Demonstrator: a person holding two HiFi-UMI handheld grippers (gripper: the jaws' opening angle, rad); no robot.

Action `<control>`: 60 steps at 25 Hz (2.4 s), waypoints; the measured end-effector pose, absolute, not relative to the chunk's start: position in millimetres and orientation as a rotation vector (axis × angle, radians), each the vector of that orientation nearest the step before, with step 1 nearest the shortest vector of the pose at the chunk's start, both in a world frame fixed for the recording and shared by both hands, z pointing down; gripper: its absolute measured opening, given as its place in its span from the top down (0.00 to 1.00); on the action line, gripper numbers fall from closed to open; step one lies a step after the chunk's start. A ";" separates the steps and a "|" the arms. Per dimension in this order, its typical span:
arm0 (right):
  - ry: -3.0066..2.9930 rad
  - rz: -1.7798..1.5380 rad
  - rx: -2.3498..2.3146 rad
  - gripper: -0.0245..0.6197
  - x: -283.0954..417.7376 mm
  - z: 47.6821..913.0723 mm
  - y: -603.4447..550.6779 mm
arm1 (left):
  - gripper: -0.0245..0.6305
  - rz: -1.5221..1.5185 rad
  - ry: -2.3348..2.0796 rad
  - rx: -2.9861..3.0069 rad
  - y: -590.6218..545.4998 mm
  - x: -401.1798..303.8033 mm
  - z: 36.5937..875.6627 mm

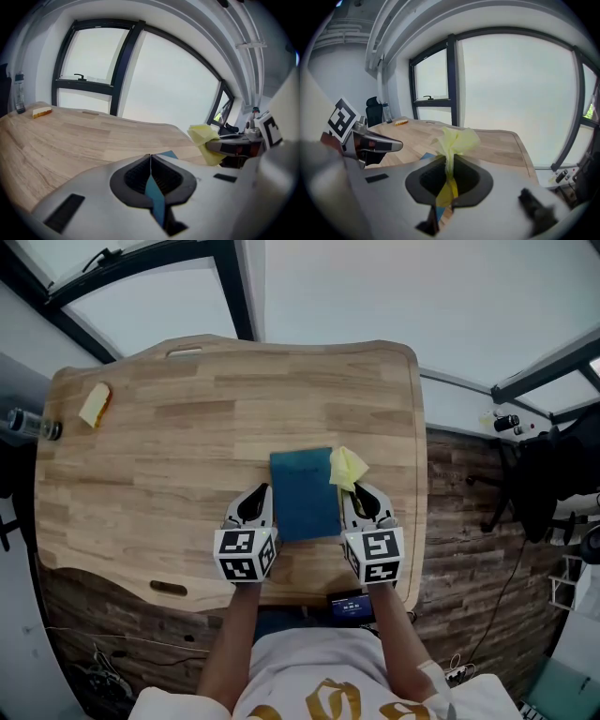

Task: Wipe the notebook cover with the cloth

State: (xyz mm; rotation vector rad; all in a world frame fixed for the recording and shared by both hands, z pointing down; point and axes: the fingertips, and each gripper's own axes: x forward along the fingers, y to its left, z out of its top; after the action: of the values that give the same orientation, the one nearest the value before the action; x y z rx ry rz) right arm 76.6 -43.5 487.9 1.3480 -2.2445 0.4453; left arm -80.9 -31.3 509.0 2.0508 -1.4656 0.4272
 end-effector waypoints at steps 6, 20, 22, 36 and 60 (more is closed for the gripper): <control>-2.227 0.486 1.337 0.90 80.8 499.2 -44.2 | 0.94 0.462 -1.413 2.008 -29.2 -78.5 525.7; -2.164 0.483 1.285 0.90 79.6 533.1 -59.7 | 0.94 0.510 -1.304 1.939 -27.4 -75.1 569.8; -2.157 0.477 1.285 0.90 77.8 536.7 -63.1 | 0.94 0.517 -1.292 1.934 -26.9 -74.1 574.5; -2.076 0.408 1.271 0.90 69.8 558.0 -80.7 | 0.79 0.550 -1.171 1.929 -22.2 -67.2 593.8; -1.974 0.392 1.128 0.90 56.0 597.9 -86.0 | 0.83 0.614 -1.072 1.884 -27.7 -65.0 602.7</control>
State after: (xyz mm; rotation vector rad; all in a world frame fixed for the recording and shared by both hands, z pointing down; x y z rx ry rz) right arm 56.0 -86.0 597.9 1.1276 -1.9742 0.3919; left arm -65.0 -27.7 602.7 1.8838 -1.0716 0.6140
